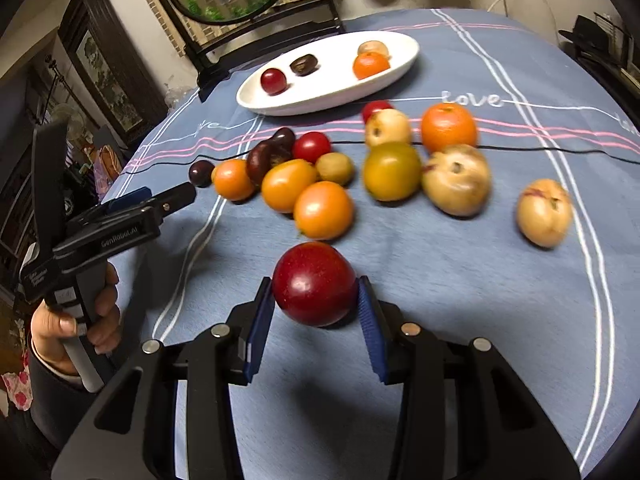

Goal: Organize fruits
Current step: 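Grasp the small dark plum with the left tool while the right tool grasps the red plum, then place both plums on the white plate and open both tools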

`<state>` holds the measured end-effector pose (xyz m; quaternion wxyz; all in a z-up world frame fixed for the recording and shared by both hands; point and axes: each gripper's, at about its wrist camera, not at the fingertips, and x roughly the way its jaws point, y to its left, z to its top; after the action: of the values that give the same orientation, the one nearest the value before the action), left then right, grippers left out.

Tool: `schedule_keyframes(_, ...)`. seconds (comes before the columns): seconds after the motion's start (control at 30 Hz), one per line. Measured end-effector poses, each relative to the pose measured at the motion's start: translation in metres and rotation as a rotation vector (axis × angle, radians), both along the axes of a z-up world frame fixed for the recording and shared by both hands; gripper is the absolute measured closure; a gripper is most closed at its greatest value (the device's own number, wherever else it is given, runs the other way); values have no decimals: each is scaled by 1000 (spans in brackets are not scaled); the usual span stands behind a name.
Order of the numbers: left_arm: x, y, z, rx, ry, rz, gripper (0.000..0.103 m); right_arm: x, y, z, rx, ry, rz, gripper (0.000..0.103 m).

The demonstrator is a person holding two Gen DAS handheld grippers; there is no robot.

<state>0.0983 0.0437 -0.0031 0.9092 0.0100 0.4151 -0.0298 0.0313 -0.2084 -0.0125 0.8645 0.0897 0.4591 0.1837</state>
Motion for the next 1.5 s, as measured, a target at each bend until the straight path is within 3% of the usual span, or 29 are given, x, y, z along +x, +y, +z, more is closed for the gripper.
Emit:
schedule_keyframes(0.17,13,17,-9,33,46,57,9,-8,-13,4,15,-15,-6,60)
schedule_keyframes(0.33,32,20,-19,48,92,52,10,-12,-13,5,31,-21,7,60)
schedule_keyframes(0.5,45,16,-22,66,99,49,27,-12,-11,6,32,-24,18,60)
schedule_keyframes(0.67,52,7,-22,49,105,4,56,-10,-10,5,29,-23,19,60)
schedule_keyframes(0.83,56,-4,-23,75,95,-29,67,-10,-7,4,30,-17,27,60)
schedule_keyframes(1.07,54,-5,-20,55,107,-27,75,-11,-7,5,44,-20,34,60)
schedule_keyframes(1.27,45,1,-13,14,83,-24,76,-11,-9,10,50,-33,34,60)
schedule_keyframes(1.5,40,-3,16,-54,51,-65,76,-3,-12,27,71,-61,41,60)
